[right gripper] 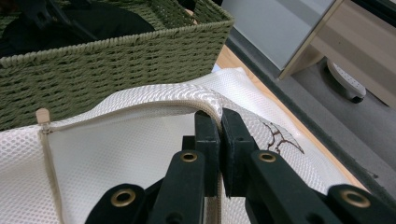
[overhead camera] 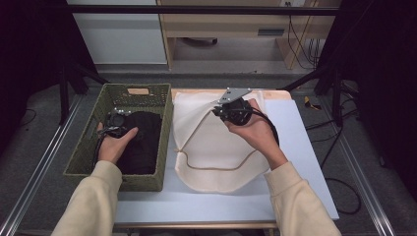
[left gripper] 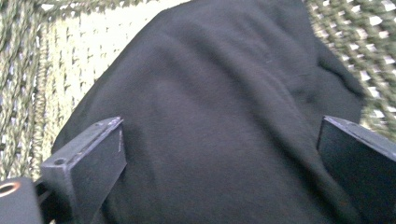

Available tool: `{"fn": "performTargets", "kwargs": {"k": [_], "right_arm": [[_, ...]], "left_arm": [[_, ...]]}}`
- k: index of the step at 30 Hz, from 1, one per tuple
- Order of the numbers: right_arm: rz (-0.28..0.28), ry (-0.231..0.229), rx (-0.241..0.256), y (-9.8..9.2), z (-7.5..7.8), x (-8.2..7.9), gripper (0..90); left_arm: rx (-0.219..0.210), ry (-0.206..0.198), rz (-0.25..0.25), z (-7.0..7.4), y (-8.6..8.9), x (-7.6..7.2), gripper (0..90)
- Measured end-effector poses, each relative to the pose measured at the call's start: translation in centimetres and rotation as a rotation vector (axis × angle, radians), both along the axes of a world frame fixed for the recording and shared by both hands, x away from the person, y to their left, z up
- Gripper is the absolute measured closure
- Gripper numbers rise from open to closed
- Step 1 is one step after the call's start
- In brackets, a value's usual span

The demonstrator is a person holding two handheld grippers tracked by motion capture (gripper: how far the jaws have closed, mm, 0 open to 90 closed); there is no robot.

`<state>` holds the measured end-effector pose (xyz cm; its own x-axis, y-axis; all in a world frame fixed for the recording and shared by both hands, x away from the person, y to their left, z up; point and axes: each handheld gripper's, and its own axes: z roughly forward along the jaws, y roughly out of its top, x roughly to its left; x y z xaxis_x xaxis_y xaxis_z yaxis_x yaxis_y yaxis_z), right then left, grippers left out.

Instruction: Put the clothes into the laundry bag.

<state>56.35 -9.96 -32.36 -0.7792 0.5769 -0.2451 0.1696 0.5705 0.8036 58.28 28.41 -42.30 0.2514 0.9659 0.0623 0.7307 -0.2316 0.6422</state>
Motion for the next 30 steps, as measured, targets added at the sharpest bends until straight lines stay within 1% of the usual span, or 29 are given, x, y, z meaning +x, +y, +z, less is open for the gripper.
{"fn": "performTargets", "kwargs": {"k": [4, 6, 8, 10, 12, 14, 15, 16, 17, 21, 23, 24, 26, 27, 28, 30], "right_arm": [[0.011, 0.017, 0.018, -0.1, 0.2, 0.7, 86.8], [0.008, 0.028, 0.017, -0.2, 0.1, 1.0, 86.8], [0.005, 0.031, 0.019, -0.2, 0.1, 1.1, 86.8], [0.01, 0.031, 0.014, -0.1, 0.1, 1.1, 86.8], [0.011, 0.033, 0.008, 0.0, 0.2, 1.1, 86.8], [0.011, 0.031, 0.006, 0.1, 0.2, 1.1, 86.8], [0.012, 0.03, 0.007, 0.1, 0.2, 1.1, 86.8], [0.012, 0.029, 0.004, 0.2, 0.3, 1.0, 86.8], [0.013, 0.027, 0.002, 0.2, 0.3, 1.0, 86.8], [0.013, 0.027, -0.003, 0.2, 0.4, 1.0, 86.7], [0.013, 0.028, -0.007, 0.2, 0.5, 1.0, 86.7], [0.013, 0.026, -0.006, 0.2, 0.5, 1.0, 86.7], [0.012, 0.025, -0.011, 0.3, 0.6, 0.9, 86.7], [0.014, 0.027, -0.014, 0.4, 0.7, 0.9, 86.6], [0.017, 0.024, -0.016, 0.4, 0.7, 0.8, 86.6], [0.016, 0.024, -0.024, 0.5, 0.7, 0.8, 86.6]], "left_arm": [[-0.004, -0.009, -0.011, -0.2, 0.0, 0.2, 1.5], [-0.005, -0.012, -0.016, -0.3, 0.0, 0.2, 1.7], [-0.021, -0.011, -0.005, -0.5, 0.2, 0.4, 1.6], [-0.021, -0.006, -0.004, -0.6, 0.4, 0.4, 1.5], [-0.042, 0.0, 0.001, -0.7, 0.4, 0.5, 1.8], [-0.055, 0.007, -0.01, -0.7, 0.2, 0.5, 3.6], [-0.071, 0.016, -0.021, -0.6, 0.1, 0.4, 4.1], [-0.09, 0.02, -0.027, -0.6, 0.0, 0.4, 7.3], [-0.105, 0.025, -0.037, -0.6, -0.2, 0.3, 8.4], [-0.123, 0.051, -0.108, -0.8, -0.8, 0.3, 9.1], [-0.103, 0.051, -0.136, -0.9, -1.0, 0.3, 7.9], [-0.103, 0.049, -0.138, -1.0, -1.1, 0.4, 5.8], [-0.086, 0.039, -0.125, -1.2, -1.1, 0.5, 3.5], [-0.06, 0.031, -0.118, -1.2, -1.1, 0.5, 3.0], [-0.031, 0.032, -0.107, -1.4, -1.1, 0.5, 2.6], [-0.013, 0.043, -0.069, -1.5, -0.8, 0.6, 0.0]]}}
